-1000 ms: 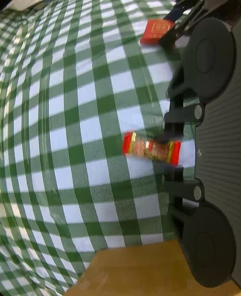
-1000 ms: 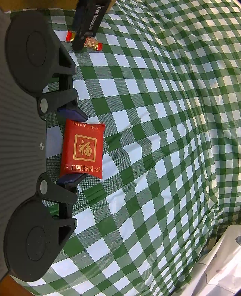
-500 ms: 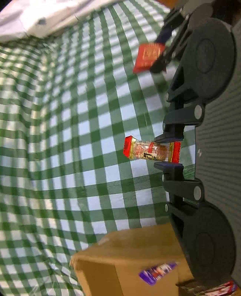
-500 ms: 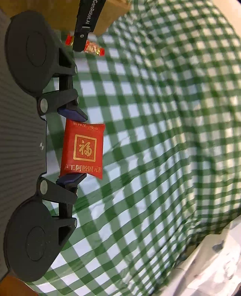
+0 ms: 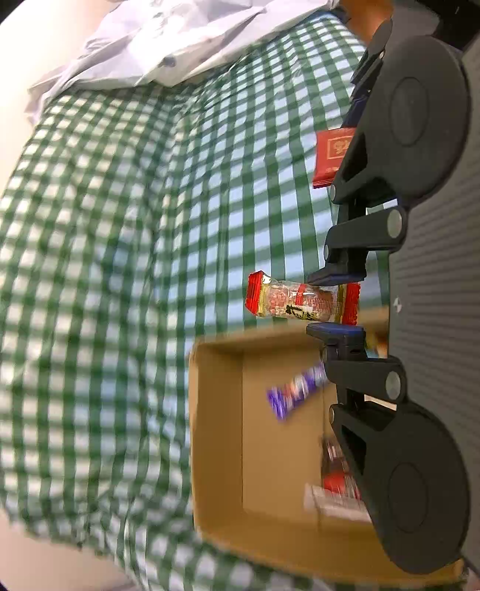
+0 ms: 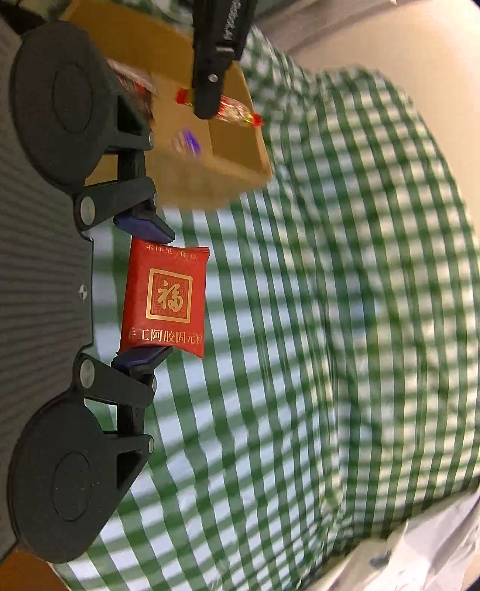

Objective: Organize snacks
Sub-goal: 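Carry the red candy with the left tool while the right tool carries the red pack over the box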

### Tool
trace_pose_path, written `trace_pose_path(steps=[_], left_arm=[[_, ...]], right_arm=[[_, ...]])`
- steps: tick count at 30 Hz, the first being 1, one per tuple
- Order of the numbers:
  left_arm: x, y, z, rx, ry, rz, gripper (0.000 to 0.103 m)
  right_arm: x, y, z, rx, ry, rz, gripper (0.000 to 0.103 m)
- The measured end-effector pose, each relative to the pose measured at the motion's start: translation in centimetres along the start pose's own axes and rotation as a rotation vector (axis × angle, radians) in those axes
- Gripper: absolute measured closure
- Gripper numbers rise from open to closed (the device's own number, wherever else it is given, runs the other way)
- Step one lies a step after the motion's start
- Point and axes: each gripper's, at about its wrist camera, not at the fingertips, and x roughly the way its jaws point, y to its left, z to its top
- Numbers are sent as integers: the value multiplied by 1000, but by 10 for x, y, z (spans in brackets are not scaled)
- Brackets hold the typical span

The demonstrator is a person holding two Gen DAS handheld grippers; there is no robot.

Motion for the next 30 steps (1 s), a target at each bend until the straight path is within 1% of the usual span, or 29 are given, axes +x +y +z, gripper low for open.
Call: trace_pose_path(steps=[6,11,14,20,30], left_arm=[[-52,58,-28,-88,-19,65,80],[-89,95,-49,-137,-42,106,80],[-102,105,-56,-146,-56,118,80],[-116,118,-65,-162,-79,124,80],[-112,128,-67,-173,-79,136,80]], right_arm=[[-25,56,-13,-68,14,136,43],[-48,93,-20,-134,16,203,43],[-56,107,-22,-161,12,222,43],[-68,130,-26,-198,11,237,43],[-65,148,-26,-233,20,233,43]])
